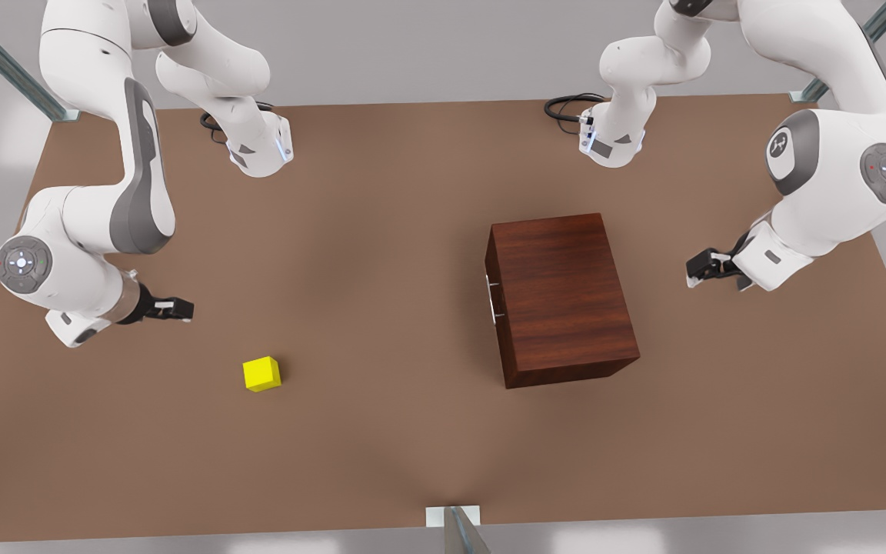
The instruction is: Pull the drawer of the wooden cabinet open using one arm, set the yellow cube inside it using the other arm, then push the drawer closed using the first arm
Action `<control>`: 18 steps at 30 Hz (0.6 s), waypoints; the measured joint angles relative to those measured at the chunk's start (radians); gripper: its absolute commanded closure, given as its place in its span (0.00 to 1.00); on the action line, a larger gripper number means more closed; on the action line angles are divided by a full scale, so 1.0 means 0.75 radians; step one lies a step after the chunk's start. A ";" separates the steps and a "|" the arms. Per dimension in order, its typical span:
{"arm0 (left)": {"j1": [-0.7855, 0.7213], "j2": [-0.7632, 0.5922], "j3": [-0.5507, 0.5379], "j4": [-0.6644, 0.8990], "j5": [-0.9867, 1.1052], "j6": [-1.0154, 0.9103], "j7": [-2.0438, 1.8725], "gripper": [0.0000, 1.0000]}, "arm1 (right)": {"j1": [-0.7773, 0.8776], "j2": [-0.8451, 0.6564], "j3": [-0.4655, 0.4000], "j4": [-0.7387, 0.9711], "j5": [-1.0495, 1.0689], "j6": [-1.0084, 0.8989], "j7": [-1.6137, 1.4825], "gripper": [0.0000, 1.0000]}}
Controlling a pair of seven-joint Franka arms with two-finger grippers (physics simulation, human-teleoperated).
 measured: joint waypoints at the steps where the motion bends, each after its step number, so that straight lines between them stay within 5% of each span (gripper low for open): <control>1: -0.001 0.000 -0.002 0.001 0.000 0.003 0.001 0.00 | 0.000 0.003 0.001 0.003 0.000 0.004 0.002 0.00; 8: -0.354 0.049 -0.006 0.006 0.047 -0.026 -0.067 0.00 | 0.004 0.012 0.003 0.008 0.000 0.020 0.016 0.00; 18: -0.837 0.399 -0.007 0.174 0.201 0.079 -0.532 0.00 | 0.120 0.051 0.008 0.028 0.058 0.038 0.457 0.00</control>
